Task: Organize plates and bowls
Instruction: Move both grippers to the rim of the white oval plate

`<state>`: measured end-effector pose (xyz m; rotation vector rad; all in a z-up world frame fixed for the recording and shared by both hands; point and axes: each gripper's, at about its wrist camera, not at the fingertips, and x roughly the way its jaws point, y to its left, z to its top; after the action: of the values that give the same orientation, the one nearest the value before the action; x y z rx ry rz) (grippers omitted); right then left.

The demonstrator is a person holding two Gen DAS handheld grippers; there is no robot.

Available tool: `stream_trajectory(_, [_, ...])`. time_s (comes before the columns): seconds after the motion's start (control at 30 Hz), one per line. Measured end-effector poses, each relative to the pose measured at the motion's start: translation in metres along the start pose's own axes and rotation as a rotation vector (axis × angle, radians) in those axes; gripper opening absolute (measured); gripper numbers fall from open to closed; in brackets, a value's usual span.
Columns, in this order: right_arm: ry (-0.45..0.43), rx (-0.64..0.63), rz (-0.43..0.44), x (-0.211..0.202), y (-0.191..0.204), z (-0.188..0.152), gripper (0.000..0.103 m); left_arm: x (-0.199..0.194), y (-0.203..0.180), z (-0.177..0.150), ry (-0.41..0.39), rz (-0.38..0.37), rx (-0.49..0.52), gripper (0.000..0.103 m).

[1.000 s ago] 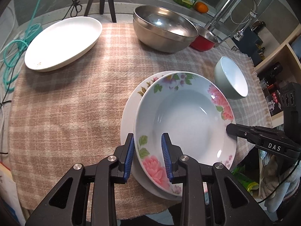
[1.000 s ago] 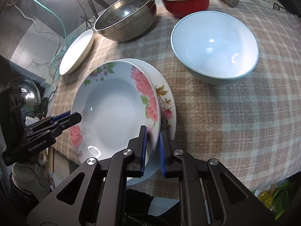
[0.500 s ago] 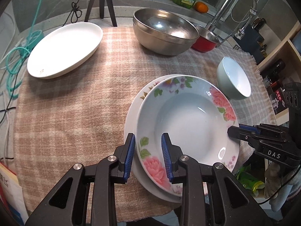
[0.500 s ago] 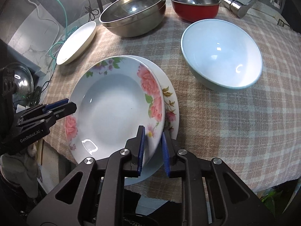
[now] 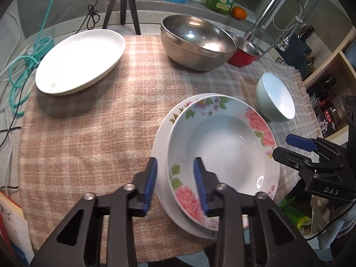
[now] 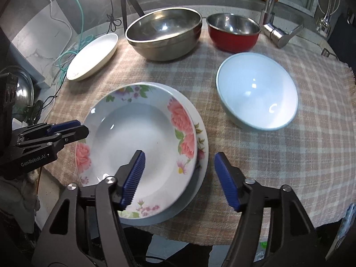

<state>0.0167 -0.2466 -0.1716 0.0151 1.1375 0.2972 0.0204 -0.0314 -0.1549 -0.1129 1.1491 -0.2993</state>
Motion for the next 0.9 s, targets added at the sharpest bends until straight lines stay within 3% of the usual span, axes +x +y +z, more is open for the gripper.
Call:
stream_trajectory(0.03, [-0.014,0.0,-0.005,-0.003,0.001,0.002,0.079,-0.003,0.001,0.001,-0.012,-0.001,0.0,0.05])
stream_trajectory(0.2, [-0.042,0.009,0.001,-0.009,0.006,0.011,0.085,-0.012,0.011,0.007,-0.036,0.004,0.004,0.054])
stream_trajectory(0.57, [-0.073,-0.012,0.072,-0.015,0.041,0.04,0.085,-0.032,0.054,0.024,-0.076,0.029,-0.037,0.058])
stream_trajectory(0.9, [-0.086,0.001,0.184,-0.007,0.085,0.076,0.085,-0.05,0.124,0.048,-0.11,0.058,-0.081,0.058])
